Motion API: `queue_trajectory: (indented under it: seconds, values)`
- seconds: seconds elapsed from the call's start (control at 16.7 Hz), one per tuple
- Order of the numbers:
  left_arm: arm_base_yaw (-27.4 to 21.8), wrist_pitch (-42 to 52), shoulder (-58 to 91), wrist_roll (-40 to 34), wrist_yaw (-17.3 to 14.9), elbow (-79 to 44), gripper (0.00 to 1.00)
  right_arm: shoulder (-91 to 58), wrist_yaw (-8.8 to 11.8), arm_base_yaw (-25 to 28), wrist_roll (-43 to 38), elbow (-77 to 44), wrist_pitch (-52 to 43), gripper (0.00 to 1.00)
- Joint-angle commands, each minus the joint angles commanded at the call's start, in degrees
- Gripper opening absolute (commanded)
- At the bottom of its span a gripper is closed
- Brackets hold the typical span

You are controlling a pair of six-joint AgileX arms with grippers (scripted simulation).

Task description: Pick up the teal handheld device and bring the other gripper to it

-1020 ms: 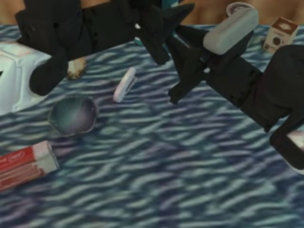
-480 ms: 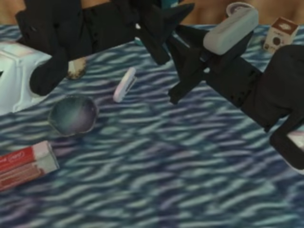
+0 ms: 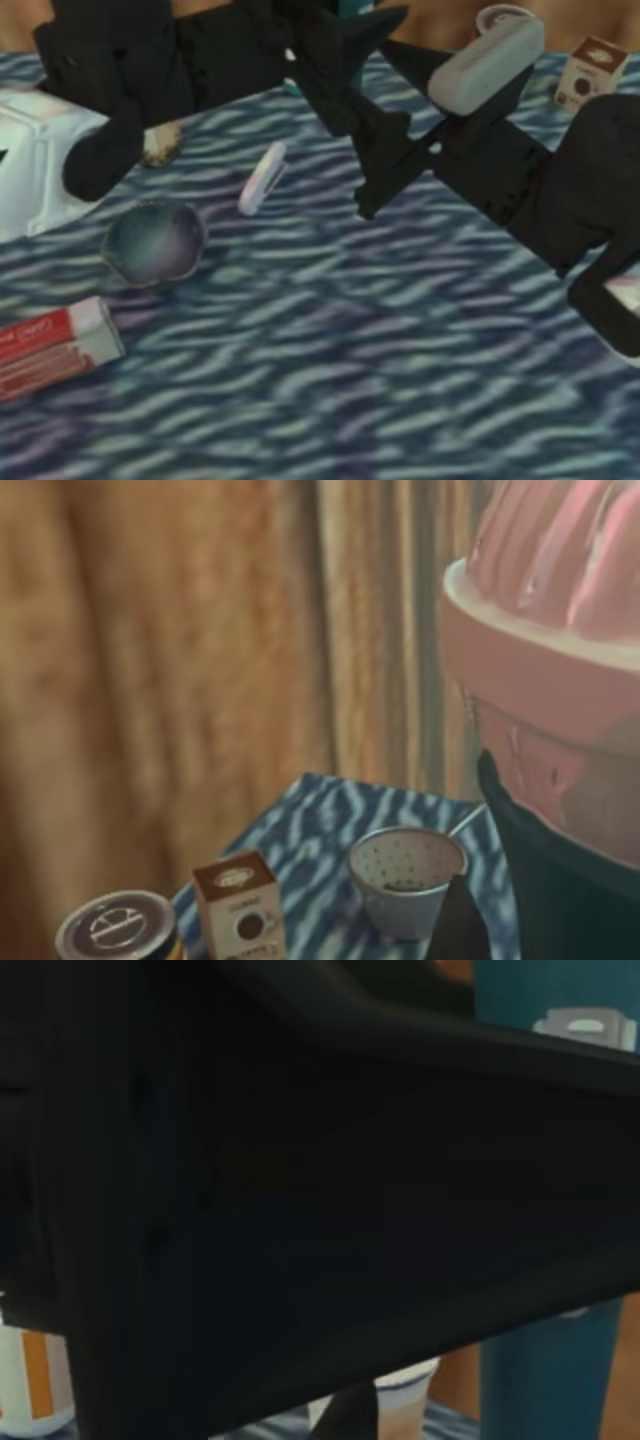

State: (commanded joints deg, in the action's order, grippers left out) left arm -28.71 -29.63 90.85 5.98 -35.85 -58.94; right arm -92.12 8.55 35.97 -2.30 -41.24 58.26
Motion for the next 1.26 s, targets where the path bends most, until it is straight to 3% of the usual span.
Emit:
queue_trajectory:
  seconds: [0.12, 0.66, 1.26]
  values:
    - [0.0, 0.0, 0.0, 0.0, 0.0, 0.0, 0.0, 0.0, 0.0, 0.0, 0.0, 0.0, 0.0, 1.0]
    - [0.1, 0.1, -0.3, 0.2, 0.1, -0.2, 0.0, -0.1, -0.1, -0.2, 0.1, 0.3, 0.0, 1.0]
    - [9.3, 0.7, -4.5, 0.5, -7.8, 3.9, 0.0, 14.2, 2.6, -2.1, -0.2, 15.4, 0.9, 1.0]
